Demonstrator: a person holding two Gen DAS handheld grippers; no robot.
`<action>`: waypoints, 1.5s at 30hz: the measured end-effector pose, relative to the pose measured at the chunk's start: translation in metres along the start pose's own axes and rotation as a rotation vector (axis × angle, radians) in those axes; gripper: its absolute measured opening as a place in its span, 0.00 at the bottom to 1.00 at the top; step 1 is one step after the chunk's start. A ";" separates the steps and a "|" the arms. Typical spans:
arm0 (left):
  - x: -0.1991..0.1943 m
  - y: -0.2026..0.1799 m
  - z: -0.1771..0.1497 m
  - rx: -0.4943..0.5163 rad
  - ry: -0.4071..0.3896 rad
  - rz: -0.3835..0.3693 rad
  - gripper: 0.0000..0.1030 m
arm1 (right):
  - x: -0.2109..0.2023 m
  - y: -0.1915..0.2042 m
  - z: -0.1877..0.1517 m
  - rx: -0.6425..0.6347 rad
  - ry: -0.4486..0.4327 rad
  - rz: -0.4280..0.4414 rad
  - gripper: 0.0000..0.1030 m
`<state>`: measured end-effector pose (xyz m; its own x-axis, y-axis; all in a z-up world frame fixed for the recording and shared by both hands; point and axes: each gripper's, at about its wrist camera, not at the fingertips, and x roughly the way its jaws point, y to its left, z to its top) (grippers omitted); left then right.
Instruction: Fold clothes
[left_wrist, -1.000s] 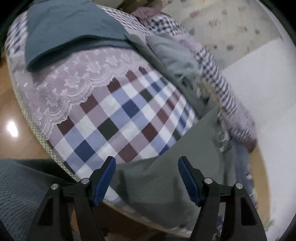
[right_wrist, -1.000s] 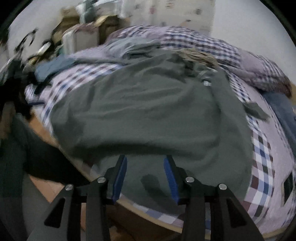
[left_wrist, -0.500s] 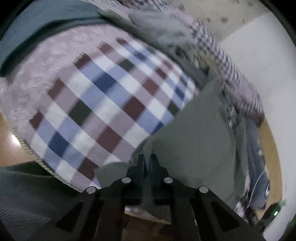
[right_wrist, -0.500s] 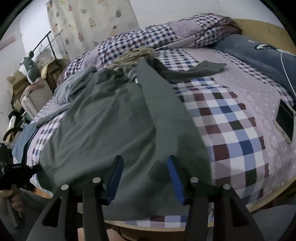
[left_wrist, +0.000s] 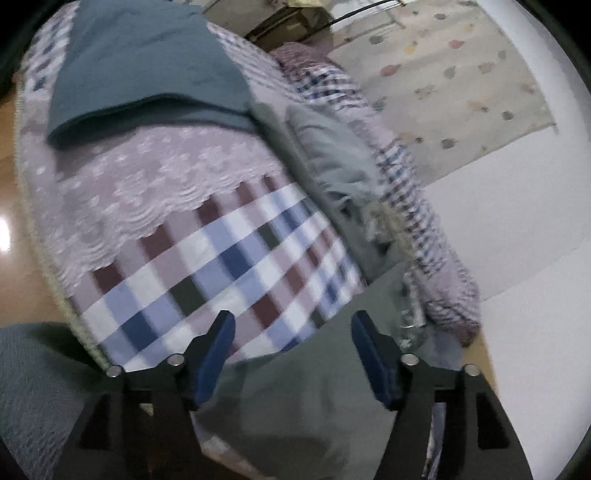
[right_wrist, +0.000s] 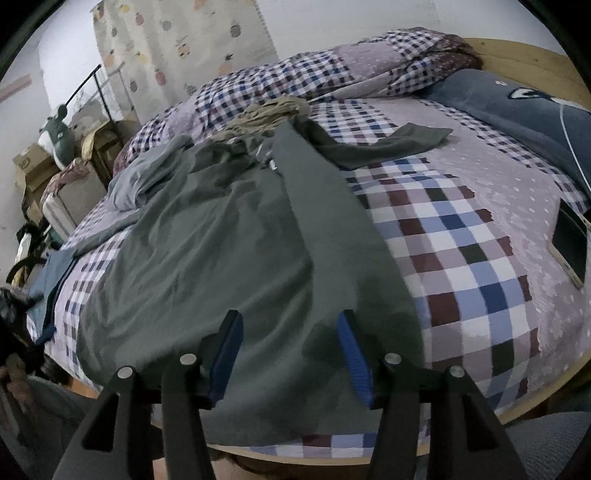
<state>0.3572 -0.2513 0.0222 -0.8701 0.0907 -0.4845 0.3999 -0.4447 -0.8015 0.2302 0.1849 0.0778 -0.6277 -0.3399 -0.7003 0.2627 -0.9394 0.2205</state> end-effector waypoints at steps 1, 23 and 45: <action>0.001 -0.002 0.004 -0.001 0.000 -0.021 0.73 | 0.002 0.003 0.000 -0.013 0.004 0.003 0.56; 0.089 0.030 0.136 -0.207 -0.048 -0.136 0.73 | 0.035 0.053 -0.007 -0.169 0.079 0.079 0.58; 0.185 -0.005 0.235 -0.092 0.009 0.125 0.03 | 0.051 0.063 -0.005 -0.196 0.083 0.055 0.66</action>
<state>0.1270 -0.4415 0.0190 -0.8097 0.0478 -0.5849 0.5298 -0.3690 -0.7636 0.2180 0.1081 0.0527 -0.5484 -0.3783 -0.7458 0.4373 -0.8899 0.1299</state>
